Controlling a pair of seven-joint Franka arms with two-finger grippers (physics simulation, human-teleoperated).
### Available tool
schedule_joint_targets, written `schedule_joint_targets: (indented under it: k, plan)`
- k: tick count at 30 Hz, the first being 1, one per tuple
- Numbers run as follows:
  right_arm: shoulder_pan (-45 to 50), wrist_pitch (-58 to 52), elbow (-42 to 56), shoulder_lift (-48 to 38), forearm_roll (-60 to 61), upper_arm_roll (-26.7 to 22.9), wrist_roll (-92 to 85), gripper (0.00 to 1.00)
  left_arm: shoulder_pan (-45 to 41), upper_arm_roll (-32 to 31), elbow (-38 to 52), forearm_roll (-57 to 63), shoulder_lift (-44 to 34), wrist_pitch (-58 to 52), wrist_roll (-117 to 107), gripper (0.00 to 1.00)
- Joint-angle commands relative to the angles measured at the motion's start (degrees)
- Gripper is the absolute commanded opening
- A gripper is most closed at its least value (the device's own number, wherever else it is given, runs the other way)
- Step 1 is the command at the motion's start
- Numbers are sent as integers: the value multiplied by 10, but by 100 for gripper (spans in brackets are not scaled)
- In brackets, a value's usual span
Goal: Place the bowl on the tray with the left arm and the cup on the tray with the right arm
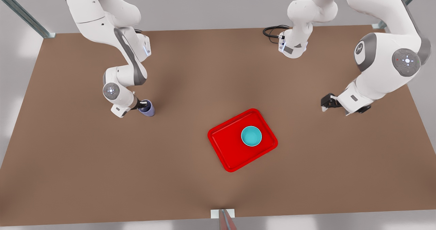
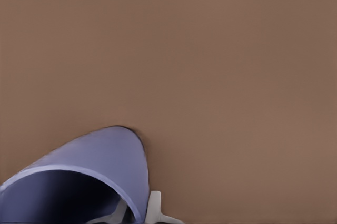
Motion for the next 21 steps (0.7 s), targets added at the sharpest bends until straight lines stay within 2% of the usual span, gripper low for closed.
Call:
schedule_joint_targets:
  k: [1,6,13,17,21]
  plan:
    - [1,0,0,0,0,1,0,21,2,0,0,80,0,1,0,100]
    - [4,-1,2,-2,1,3,0,21,2,0,8,80,10,0,1,100]
    - [4,-53,53,-11,2,35,4,21,2,1,6,79,4,-27,2,100]
    - [39,-177,189,32,46,35,12,21,2,1,5,78,3,-27,2,100]
    - [92,-193,263,85,67,33,53,21,2,1,5,72,3,-33,1,100]
